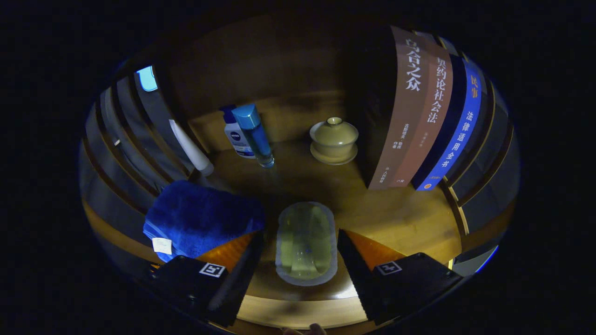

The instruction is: Pull open the drawer, take out the items inside it, and place them on the countertop above the cabinet.

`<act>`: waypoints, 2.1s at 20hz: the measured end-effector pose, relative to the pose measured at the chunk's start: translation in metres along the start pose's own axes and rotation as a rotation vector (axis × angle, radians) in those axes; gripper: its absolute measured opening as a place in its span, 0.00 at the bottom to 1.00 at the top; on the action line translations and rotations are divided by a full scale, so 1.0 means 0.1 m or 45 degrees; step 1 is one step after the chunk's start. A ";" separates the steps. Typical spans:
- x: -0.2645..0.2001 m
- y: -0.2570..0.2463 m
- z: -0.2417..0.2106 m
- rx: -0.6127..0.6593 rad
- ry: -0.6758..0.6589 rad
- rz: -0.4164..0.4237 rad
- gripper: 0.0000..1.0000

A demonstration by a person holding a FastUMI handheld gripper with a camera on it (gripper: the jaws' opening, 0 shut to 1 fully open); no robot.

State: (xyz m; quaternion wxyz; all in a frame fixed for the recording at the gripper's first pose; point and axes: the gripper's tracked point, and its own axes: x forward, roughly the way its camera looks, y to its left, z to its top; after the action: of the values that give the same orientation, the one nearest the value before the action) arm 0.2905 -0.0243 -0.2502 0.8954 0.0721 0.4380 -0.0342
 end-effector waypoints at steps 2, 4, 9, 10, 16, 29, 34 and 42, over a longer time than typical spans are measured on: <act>-0.18 0.04 -0.03 0.016 -0.044 0.022 0.99; -0.40 0.06 -0.08 0.033 -0.110 0.044 1.00; -0.99 0.07 -0.33 0.031 -0.312 0.087 1.00; -1.14 0.10 -0.38 0.023 -0.375 0.113 1.00; -2.07 0.02 -0.86 -0.040 -0.779 0.102 0.99; -1.97 -0.18 -2.47 -0.050 -0.802 0.079 0.99; -1.73 -0.30 -2.71 -0.035 -0.770 0.053 0.99; -1.35 -0.37 -2.84 -0.009 -0.690 0.030 1.00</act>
State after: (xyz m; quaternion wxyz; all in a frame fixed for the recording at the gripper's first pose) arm -0.0180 -0.0157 -0.3193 0.9805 0.0622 0.1817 -0.0403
